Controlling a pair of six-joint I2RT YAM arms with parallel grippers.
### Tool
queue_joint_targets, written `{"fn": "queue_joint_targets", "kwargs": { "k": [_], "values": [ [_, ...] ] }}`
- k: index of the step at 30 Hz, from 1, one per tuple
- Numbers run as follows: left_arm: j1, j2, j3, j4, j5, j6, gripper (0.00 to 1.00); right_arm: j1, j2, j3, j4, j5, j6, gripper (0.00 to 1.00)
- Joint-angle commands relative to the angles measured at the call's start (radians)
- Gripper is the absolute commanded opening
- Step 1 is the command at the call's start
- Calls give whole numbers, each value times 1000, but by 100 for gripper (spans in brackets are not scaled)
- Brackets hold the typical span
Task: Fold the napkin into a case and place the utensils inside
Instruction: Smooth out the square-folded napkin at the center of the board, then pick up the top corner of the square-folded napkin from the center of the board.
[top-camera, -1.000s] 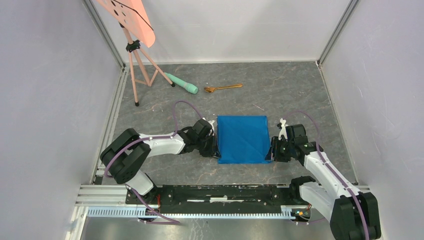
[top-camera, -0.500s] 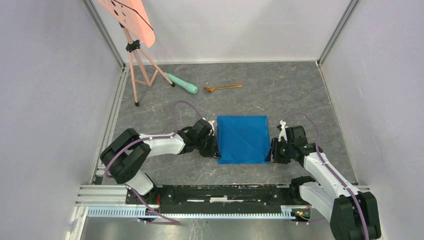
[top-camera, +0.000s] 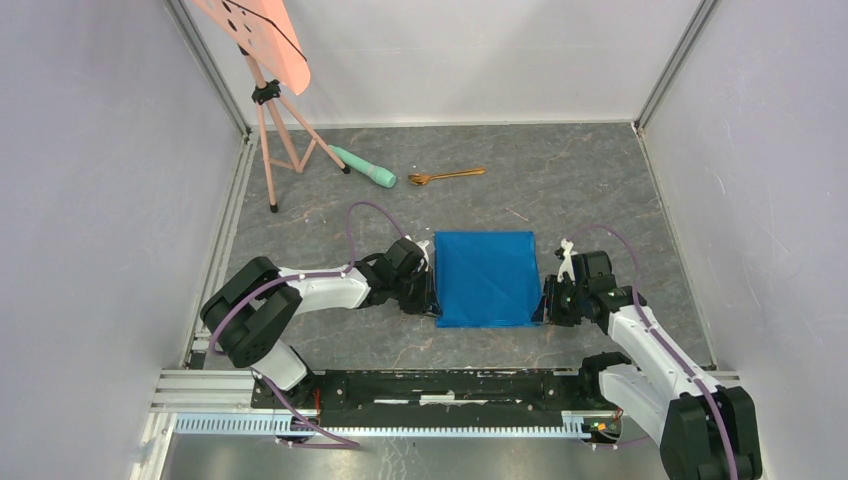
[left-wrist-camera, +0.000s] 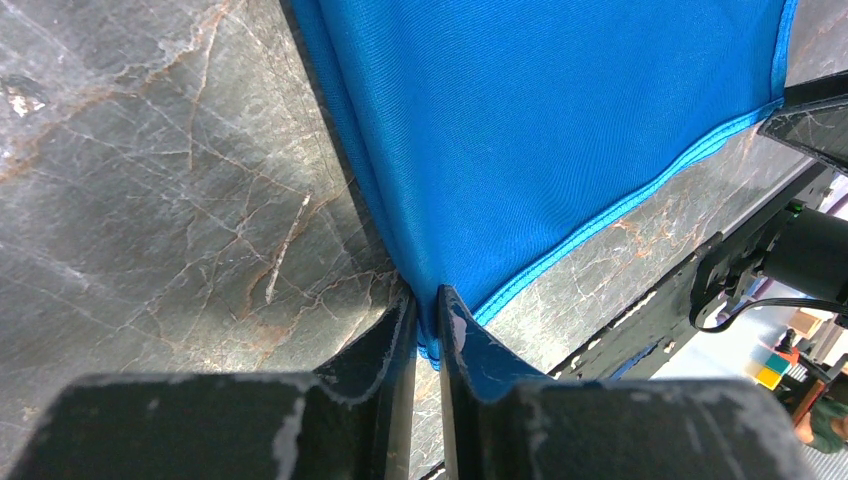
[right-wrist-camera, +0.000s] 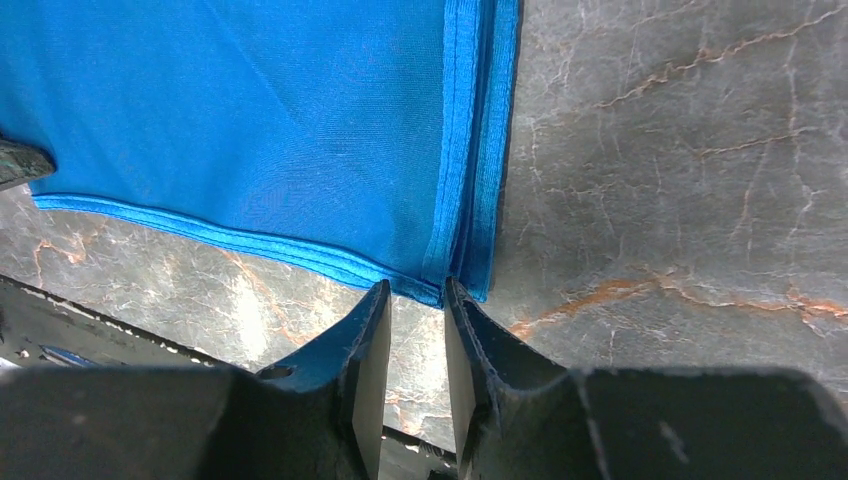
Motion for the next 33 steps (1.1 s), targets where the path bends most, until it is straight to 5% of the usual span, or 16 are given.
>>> {"fn": "queue_joint_targets", "kwargs": {
  "k": [1,33],
  "values": [
    [-7,23,-11,2,1,-37,20,2,-19,56,-9,-2,12,31],
    [-7,40,0,2,7,-33,19,2,-14,48,10,-73,35,31]
  ]
}}
